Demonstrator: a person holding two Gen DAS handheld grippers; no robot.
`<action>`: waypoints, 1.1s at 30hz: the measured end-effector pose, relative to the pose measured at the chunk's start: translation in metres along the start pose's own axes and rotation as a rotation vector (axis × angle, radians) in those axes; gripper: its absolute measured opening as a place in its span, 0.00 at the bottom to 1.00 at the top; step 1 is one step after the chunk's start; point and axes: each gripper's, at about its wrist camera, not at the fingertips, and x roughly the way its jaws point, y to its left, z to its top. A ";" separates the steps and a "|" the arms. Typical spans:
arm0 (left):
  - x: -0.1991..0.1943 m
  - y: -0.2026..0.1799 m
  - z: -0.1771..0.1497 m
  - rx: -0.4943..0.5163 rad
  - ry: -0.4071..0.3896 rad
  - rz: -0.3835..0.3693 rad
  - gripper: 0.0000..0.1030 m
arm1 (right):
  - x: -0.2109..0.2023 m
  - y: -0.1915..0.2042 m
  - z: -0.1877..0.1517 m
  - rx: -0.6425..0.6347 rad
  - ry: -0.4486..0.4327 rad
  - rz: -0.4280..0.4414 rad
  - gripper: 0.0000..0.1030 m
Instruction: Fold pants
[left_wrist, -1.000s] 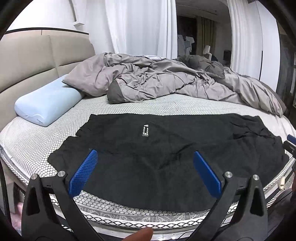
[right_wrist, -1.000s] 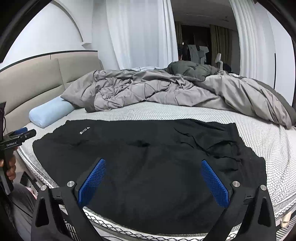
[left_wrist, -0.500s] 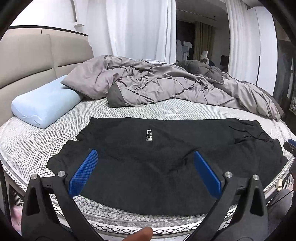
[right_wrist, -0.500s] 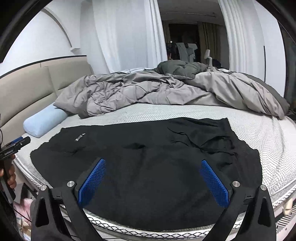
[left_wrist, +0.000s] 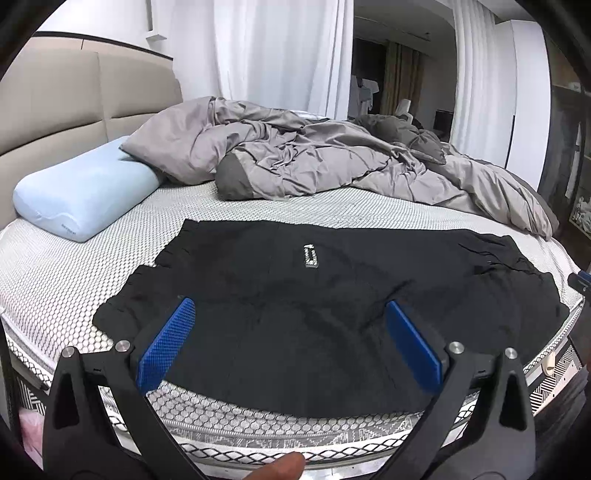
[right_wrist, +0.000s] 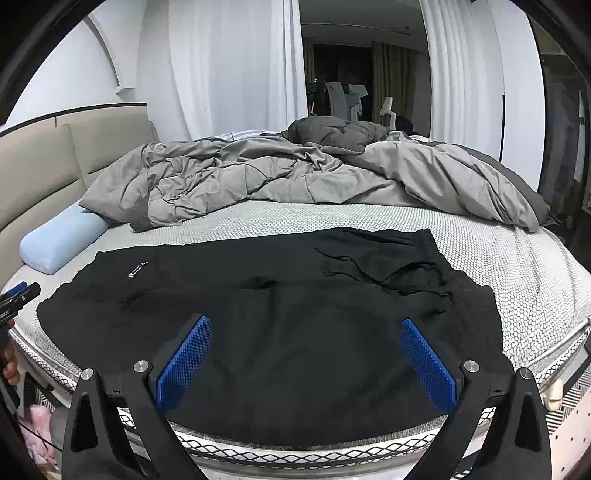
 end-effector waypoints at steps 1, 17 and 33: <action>0.000 0.001 -0.001 -0.004 0.005 0.005 0.99 | -0.002 0.002 0.000 -0.005 -0.006 0.006 1.00; -0.001 -0.038 -0.024 0.028 0.079 0.114 0.99 | 0.012 -0.020 -0.002 0.020 -0.011 0.080 1.00; 0.013 -0.036 -0.015 -0.022 0.079 0.053 0.99 | -0.005 -0.036 -0.020 0.026 -0.045 0.056 1.00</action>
